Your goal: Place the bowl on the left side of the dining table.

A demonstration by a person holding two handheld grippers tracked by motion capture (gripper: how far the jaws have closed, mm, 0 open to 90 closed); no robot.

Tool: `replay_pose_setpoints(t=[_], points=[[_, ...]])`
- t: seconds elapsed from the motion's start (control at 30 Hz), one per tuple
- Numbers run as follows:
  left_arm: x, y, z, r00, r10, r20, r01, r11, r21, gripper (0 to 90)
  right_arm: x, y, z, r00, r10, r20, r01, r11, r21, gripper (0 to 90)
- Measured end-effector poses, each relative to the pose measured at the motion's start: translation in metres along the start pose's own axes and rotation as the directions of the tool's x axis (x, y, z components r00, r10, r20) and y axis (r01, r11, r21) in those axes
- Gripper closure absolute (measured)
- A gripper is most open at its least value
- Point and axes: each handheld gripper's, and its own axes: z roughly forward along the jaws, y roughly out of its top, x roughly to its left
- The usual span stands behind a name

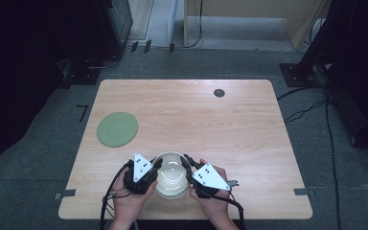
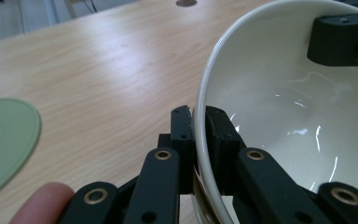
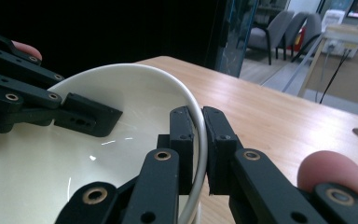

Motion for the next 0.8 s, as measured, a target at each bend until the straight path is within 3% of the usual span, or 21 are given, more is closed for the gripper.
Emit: replay_pose_setpoints(t=[0.17,0.3,0.43,0.5,0.63,0.8], points=[[0.002,0.003,-0.008,0.9996,0.022,-0.015,-0.023,0.9982,-0.055,84.1,0.004,0.004,-0.004,0.9995,-0.032,0.006,0.032,0.999,-0.024,84.8],[0.007,0.003,-0.013,0.9998,-0.015,0.012,0.016,0.9956,-0.092,84.0,0.006,0.01,-0.005,0.9991,-0.041,0.008,0.041,0.999,-0.022,84.7],[0.01,0.004,-0.017,0.9997,-0.022,0.006,0.023,0.9924,-0.121,83.9,0.006,0.02,-0.008,1.0,0.007,-0.007,-0.007,1.0,-0.007,82.0],[0.012,0.004,-0.019,0.9994,-0.033,0.005,0.034,0.9902,-0.136,83.9,0.005,0.025,-0.01,0.9982,0.052,-0.029,-0.052,0.999,0.001,68.4],[0.019,0.006,-0.025,0.9987,-0.05,0.006,0.051,0.9858,-0.16,83.8,0.004,0.036,-0.014,0.9903,0.139,-0.013,-0.138,0.99,0.034,39.5],[0.031,0.008,-0.032,0.996,-0.089,0.011,0.089,0.9787,-0.185,83.8,0.0,0.053,-0.026,0.9771,0.204,-0.061,-0.203,0.979,0.019,26.7]])
